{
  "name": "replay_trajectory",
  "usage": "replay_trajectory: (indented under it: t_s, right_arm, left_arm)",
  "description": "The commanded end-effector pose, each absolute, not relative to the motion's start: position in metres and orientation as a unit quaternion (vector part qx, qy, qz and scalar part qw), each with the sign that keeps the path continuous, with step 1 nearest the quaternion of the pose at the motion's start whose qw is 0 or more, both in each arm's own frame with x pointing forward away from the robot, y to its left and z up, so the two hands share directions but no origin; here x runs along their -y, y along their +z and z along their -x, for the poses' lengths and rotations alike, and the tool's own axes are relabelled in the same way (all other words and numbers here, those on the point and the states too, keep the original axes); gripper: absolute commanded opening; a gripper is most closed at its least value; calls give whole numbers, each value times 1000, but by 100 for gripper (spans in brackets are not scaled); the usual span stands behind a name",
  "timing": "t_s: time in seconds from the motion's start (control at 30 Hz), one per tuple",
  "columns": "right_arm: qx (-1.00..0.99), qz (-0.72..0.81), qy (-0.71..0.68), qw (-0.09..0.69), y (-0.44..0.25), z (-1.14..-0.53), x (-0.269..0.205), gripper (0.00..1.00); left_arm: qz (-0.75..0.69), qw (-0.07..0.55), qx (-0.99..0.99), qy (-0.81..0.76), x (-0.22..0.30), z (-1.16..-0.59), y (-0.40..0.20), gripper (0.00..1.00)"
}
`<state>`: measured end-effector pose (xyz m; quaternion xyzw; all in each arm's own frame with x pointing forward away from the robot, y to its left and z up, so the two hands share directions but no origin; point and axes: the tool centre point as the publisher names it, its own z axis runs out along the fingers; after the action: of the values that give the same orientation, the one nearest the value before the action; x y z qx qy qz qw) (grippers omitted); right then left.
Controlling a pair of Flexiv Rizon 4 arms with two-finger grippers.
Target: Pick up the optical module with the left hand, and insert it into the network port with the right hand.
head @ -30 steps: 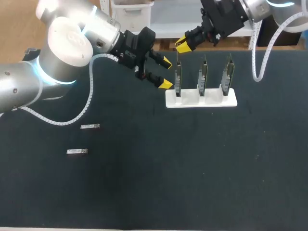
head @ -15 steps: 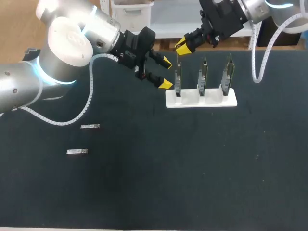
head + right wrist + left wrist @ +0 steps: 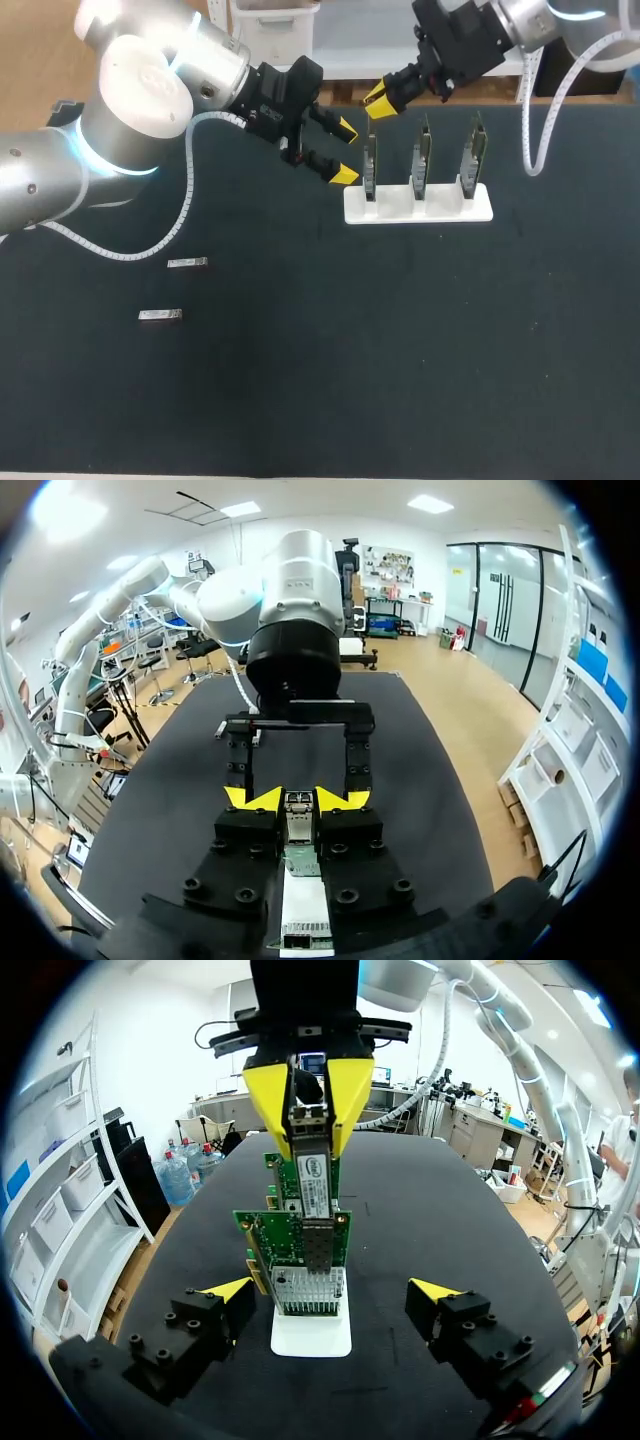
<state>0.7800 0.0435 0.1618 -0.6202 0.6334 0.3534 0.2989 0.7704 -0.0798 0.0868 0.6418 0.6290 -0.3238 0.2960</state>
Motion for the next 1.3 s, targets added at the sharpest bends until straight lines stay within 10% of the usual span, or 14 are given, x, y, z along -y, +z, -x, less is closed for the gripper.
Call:
replay_trajectory:
  t_s: [0.03, 0.17, 0.2, 0.23, 0.67, 0.7, 0.73, 0.77, 1.3]
  right_arm:
    - [-633, 620, 355, 297, 161, -783, -44, 0]
    - [-633, 620, 355, 297, 161, -783, -44, 0]
    - [-633, 620, 355, 297, 162, -783, -44, 33]
    - [-633, 620, 355, 297, 162, -783, -44, 100]
    - [-625, 608, 380, 307, 172, -782, -41, 100]
    - [-625, 608, 380, 308, 172, -782, -41, 82]
    - [-625, 608, 380, 308, 172, -782, -41, 33]
    - [-625, 608, 380, 309, 172, -782, -41, 3]
    - [-632, 607, 377, 298, 163, -784, -43, 0]
  left_arm:
    - [-642, 295, -630, -323, 81, -771, 87, 100]
    - [-642, 295, -630, -323, 81, -771, 87, 100]
    - [-642, 295, -630, -323, 81, -771, 87, 100]
    - [-642, 295, -630, -323, 81, -771, 87, 100]
    - [-642, 295, -630, -323, 81, -771, 87, 100]
    - [-642, 295, -630, -323, 81, -771, 87, 100]
    - [-642, 295, -630, -323, 81, -771, 87, 100]
    - [-642, 295, -630, -323, 81, -771, 87, 100]
    - [-642, 295, -630, -323, 81, -771, 87, 100]
